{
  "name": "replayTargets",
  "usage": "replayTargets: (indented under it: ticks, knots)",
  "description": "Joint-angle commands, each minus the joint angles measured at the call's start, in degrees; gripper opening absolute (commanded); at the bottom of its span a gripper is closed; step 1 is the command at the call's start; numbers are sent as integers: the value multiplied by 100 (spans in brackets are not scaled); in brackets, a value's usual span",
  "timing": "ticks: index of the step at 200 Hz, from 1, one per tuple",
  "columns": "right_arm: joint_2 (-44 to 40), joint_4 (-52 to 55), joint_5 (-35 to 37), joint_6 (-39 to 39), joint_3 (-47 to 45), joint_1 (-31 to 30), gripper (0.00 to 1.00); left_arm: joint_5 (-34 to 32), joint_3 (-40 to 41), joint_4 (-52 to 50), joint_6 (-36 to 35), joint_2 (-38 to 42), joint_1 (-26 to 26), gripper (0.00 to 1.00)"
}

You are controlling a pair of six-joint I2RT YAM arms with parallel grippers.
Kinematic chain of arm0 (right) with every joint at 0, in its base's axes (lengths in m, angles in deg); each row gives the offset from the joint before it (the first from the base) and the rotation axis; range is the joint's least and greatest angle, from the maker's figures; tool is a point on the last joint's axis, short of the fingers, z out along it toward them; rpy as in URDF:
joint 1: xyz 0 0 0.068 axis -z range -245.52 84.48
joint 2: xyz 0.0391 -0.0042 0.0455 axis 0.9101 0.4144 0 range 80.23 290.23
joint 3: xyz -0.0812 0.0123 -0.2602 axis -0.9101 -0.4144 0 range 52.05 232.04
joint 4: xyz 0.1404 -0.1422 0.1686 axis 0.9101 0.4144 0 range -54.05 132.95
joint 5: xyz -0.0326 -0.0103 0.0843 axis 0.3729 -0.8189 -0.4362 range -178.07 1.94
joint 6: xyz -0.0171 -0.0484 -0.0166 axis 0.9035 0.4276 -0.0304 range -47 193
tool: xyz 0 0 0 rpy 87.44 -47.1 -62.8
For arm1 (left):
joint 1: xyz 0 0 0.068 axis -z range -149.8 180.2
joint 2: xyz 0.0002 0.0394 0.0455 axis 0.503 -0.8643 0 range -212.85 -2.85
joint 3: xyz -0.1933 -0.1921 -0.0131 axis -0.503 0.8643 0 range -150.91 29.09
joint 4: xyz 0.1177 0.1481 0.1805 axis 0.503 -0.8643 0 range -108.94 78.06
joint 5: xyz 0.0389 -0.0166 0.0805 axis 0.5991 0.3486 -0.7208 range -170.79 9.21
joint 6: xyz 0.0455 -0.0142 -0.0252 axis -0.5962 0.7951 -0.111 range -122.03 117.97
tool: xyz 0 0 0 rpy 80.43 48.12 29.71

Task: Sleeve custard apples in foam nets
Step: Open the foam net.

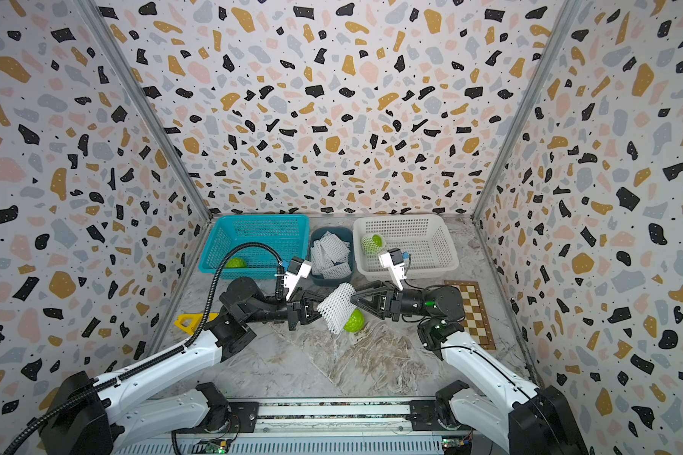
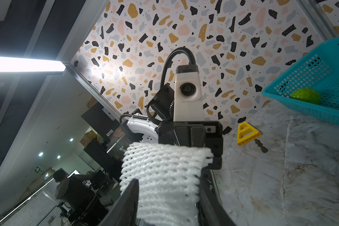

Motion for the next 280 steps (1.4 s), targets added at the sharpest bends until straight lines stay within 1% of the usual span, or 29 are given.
replayTargets:
  ticks: [1,45,61,72,81,114,193,238,280]
  knots:
    - [-147,-285,-69,-63,-64,25,47,-54,57,184,-141,211,-27,0]
    - [-179,-386,-89,-95,-100,33,33,-95,75,83,-104,241,-45,0]
    - [-188,-412,-100,-101,-102,33,23,-105,67,94,-97,224,-45,0]
    - [-205,-400,-110,-88,-100,33,18,-114,67,106,-82,208,-45,0]
    - [-218,-388,-120,-68,-99,33,12,-112,66,164,-40,190,-45,0]
    - [-273,-121,-65,73,-84,72,0,-163,125,298,57,208,-54,0]
    - [-398,74,145,-21,-258,414,0,-462,371,387,254,477,-146,0]
    - [-412,131,247,-126,-372,608,0,-561,435,481,356,474,-196,0]
    - [-425,173,293,-145,-388,666,0,-552,426,414,355,400,-198,0]
